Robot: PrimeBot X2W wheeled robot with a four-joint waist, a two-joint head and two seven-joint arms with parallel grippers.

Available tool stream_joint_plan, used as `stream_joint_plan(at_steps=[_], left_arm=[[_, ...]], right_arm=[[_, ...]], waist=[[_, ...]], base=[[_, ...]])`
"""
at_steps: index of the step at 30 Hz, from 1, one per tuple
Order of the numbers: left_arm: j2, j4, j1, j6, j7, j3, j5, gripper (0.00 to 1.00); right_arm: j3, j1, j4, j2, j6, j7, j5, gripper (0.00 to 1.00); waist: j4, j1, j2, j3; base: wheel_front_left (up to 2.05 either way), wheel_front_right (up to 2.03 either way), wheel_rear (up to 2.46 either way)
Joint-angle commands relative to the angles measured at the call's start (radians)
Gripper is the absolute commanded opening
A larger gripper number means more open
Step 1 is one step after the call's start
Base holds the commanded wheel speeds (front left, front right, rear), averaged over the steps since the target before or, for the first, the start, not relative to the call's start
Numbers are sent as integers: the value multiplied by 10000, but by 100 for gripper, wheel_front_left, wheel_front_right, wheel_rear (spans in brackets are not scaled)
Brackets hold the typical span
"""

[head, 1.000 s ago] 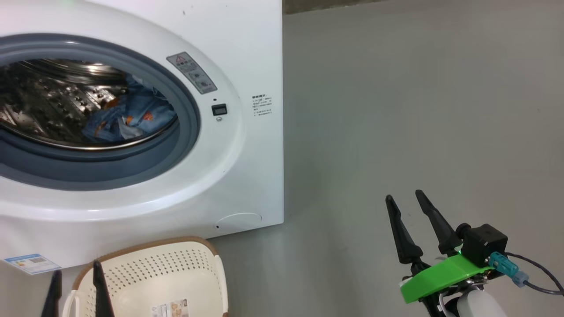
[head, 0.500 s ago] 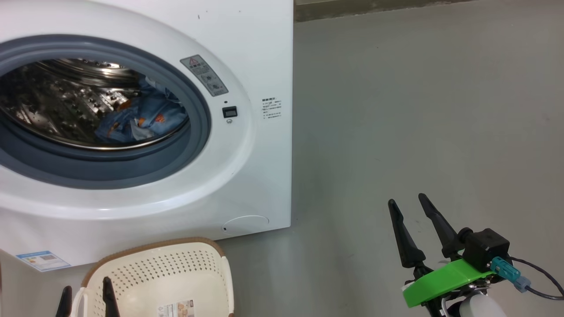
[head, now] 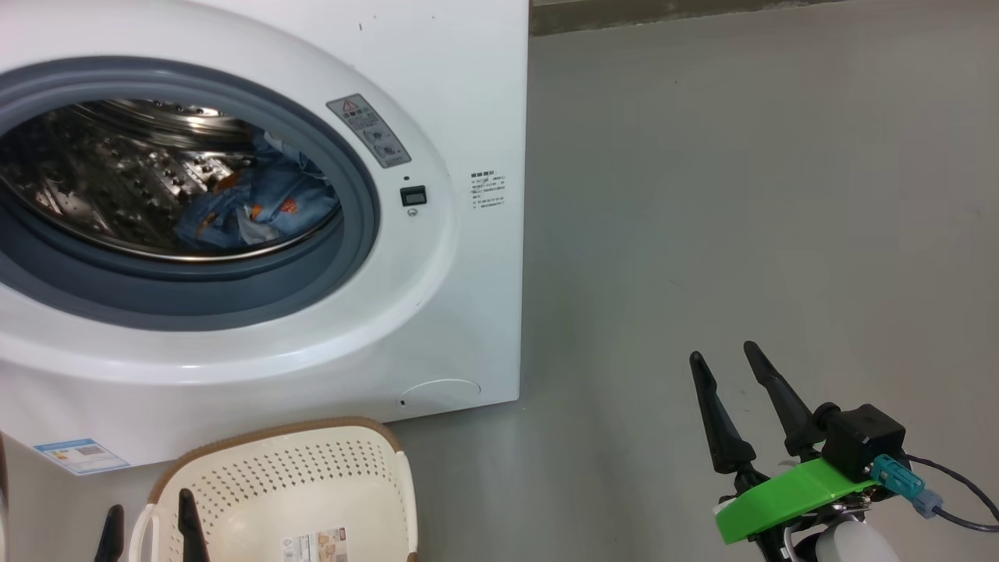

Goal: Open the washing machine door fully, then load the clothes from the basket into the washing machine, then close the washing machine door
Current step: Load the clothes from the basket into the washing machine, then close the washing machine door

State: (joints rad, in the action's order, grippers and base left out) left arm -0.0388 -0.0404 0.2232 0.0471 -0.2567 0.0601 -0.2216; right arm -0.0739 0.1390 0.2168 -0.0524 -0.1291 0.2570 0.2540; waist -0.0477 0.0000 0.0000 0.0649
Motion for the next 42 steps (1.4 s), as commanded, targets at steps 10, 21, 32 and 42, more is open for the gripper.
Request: stream_joint_plan(at_steps=[10,21,32,42], left_arm=[[-114,-368,-288,-85,-51,415,140,100],[-114,-411,-383,-180,-51,483,185,100],[-114,-280,-504,-130,-51,440,273,100],[-114,-258,-542,-139,-51,403,233,100]], right_arm=[[-136,57,-62,22,-16,48,-302,100],[-77,26,112,22,-16,48,-502,100],[-38,90,88,22,-16,48,-524,100],[7,57,69,22,-16,48,-516,100]], waist=[[-13,0,0,22],[-36,0,0,15],[-19,0,0,97],[-45,0,0,47]], base=[[0,0,0],[0,0,0],[-65,65,0],[-189,189,0]])
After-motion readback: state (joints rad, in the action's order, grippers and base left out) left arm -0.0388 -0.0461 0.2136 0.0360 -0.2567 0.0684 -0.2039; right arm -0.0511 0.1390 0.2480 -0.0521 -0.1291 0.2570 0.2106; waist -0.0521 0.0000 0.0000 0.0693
